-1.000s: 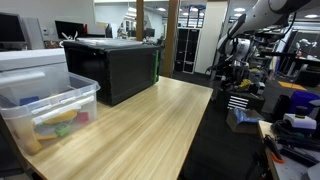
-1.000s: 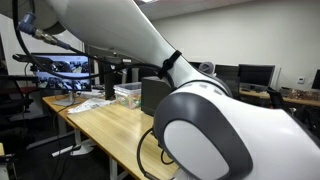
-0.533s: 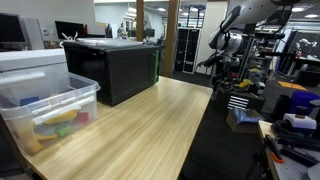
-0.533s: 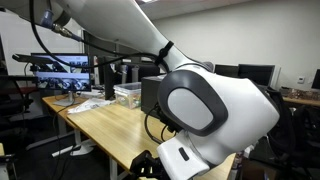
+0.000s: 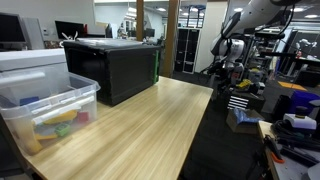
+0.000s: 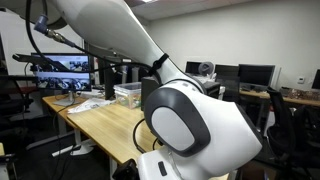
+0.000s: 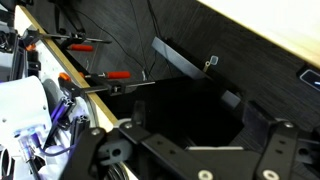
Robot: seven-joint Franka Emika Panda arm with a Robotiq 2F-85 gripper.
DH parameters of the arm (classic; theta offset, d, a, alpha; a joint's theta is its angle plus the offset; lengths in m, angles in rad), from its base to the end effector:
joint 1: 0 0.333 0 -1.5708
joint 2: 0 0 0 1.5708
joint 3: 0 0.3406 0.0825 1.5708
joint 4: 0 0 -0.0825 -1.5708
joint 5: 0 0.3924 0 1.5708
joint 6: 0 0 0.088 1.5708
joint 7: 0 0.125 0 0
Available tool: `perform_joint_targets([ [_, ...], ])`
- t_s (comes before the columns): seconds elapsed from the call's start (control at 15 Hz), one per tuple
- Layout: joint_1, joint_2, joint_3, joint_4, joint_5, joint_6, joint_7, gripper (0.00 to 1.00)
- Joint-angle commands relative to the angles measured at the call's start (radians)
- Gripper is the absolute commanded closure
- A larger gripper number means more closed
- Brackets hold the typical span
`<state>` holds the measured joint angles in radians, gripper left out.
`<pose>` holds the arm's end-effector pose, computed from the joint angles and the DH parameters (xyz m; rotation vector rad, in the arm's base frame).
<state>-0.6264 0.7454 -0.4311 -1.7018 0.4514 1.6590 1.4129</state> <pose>0.3470 -0.4861 0.1562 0.6674 -2.8573 -1.0669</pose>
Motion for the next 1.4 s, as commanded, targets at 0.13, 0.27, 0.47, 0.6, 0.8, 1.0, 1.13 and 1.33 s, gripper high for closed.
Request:
perform_joint_targets([
  [0.13,0.012,-0.012,0.007,-0.044,0.002,0.027,0.010,0.00],
  [0.27,0.011,-0.001,0.012,-0.035,0.005,0.024,0.011,0.00],
  [0.47,0.013,0.056,0.022,-0.004,-0.004,0.019,0.005,0.00],
  [0.6,0.021,0.078,0.028,0.006,-0.004,0.021,0.003,0.00],
  [0.8,0.018,0.104,0.034,0.038,0.007,0.014,0.011,0.00],
  [1.0,0.019,0.112,0.038,0.055,0.009,0.016,0.013,0.00],
  [1.13,0.018,0.116,0.041,0.063,0.008,0.015,0.011,0.00],
  [1.33,0.023,0.121,0.043,0.066,0.002,0.011,0.011,0.00],
])
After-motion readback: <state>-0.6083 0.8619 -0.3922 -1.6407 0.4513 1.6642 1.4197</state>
